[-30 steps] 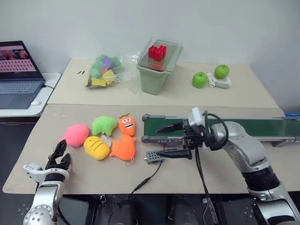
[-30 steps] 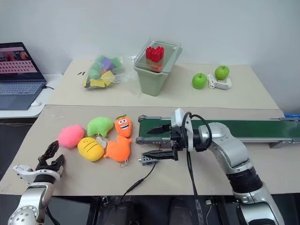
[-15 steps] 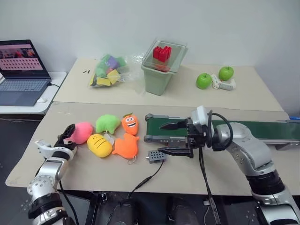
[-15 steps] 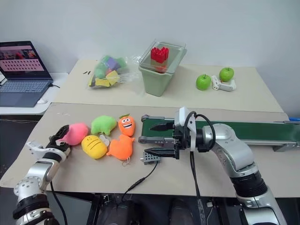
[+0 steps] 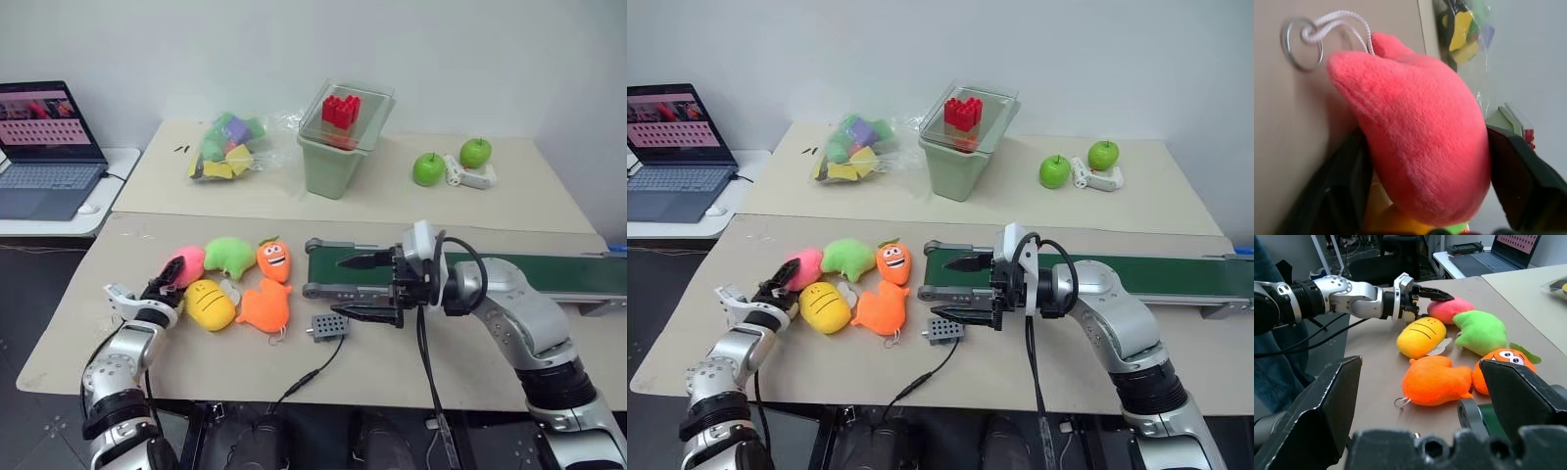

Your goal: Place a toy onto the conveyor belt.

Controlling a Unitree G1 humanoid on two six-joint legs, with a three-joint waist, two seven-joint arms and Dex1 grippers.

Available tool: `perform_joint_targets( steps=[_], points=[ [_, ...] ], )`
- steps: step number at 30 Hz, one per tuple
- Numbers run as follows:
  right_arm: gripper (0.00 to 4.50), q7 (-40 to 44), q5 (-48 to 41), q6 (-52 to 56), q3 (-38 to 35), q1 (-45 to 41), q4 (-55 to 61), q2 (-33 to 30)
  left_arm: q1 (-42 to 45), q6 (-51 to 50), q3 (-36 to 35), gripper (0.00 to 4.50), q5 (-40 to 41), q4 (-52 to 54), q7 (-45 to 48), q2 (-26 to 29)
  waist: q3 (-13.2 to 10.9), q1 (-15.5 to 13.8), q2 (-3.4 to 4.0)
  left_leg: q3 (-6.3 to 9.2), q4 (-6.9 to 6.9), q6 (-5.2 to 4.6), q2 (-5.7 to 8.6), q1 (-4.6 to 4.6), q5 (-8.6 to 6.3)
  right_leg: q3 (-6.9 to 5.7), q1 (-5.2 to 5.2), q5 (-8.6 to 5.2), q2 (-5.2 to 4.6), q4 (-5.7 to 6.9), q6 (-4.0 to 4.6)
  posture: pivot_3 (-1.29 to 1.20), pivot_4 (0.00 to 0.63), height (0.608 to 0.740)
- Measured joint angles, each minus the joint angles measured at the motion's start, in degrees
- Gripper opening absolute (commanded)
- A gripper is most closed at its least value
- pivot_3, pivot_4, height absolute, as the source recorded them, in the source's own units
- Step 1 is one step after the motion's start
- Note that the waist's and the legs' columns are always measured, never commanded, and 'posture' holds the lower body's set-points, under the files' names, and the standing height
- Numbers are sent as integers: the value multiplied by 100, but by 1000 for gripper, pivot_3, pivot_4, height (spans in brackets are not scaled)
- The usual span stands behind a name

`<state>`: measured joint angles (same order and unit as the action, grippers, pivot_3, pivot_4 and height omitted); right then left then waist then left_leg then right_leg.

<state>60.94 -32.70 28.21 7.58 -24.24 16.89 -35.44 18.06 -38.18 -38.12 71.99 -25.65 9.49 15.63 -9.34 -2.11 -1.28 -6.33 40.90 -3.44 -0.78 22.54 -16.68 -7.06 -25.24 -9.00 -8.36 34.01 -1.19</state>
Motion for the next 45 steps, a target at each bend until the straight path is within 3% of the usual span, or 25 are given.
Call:
perform_joint_targets(
  steps=[4, 9, 17, 22, 28, 33, 38, 41, 45],
  points=[
    [4500, -1, 3, -1, -8, 0, 0, -6, 0, -76, -32, 963, -15, 2, 9, -13, 0, 3, 0, 1, -2, 1, -1, 0, 0, -1, -1, 0, 1, 1, 0, 0, 150, 740],
    [4500, -4, 30, -2, -8, -1, -6, -5, -39, 22, -65, 963, -115, 155, 9, -71, 0, 12, 0, 0, -2, 1, -2, -1, 1, 0, 0, 0, 1, 1, 1, 0, 150, 740],
    [4500, 8, 121, -4, -5, -4, -58, -4, -384, 598, -496, 963, -143, 1617, -359, -139, -4, 103, -7, 3, -4, 5, -4, 4, -2, 0, -6, 1, 0, 0, 2, 0, 150, 740],
    [4500, 32, 190, -12, -3, -8, -187, 12, -510, 710, -13, 963, -978, 3005, -488, 669, -13, 89, -20, 3, -3, 9, 0, 8, -3, -1, -6, 2, -1, -1, 4, 0, 150, 740],
    [4500, 37, 214, -23, -2, -38, -307, 113, -85, 1383, 2300, 963, -3978, 3757, -334, 1976, -13, 8, -19, -9, -6, 25, 3, 9, -12, 5, -15, 1, 3, -2, 7, 0, 150, 740],
    [4500, 1, 219, -45, -128, -22, -492, 110, 909, 3050, 4667, 963, -7390, 3607, 131, 2878, -12, -25, -16, -15, -16, 16, 2, 62, 7, 2, -80, 1, 12, 2, 15, 0, 150, 740],
    [4500, -89, 226, -78, -418, 13, -575, 48, 1644, 4706, 6228, 963, -10321, 3173, -107, 2929, -11, 22, -14, -32, -19, 21, -8, 77, 11, 4, -89, 12, 53, -2, 16, 0, 150, 740],
    [4500, -163, 220, -80, -532, 50, -561, 15, 1725, 5441, 6675, 963, -11272, 2835, -371, 2781, -11, 51, -14, -33, -26, 27, -19, 76, 12, 5, -91, 8, 68, -2, 12, 0, 150, 740],
    [4500, -287, 216, -80, -742, 211, -446, -15, 1827, 6102, 6951, 963, -11943, 2206, -504, 2622, -11, 56, -14, -39, -19, 34, -24, 76, 17, 5, -89, 7, 71, 3, 8, 0, 150, 740]
  ],
)
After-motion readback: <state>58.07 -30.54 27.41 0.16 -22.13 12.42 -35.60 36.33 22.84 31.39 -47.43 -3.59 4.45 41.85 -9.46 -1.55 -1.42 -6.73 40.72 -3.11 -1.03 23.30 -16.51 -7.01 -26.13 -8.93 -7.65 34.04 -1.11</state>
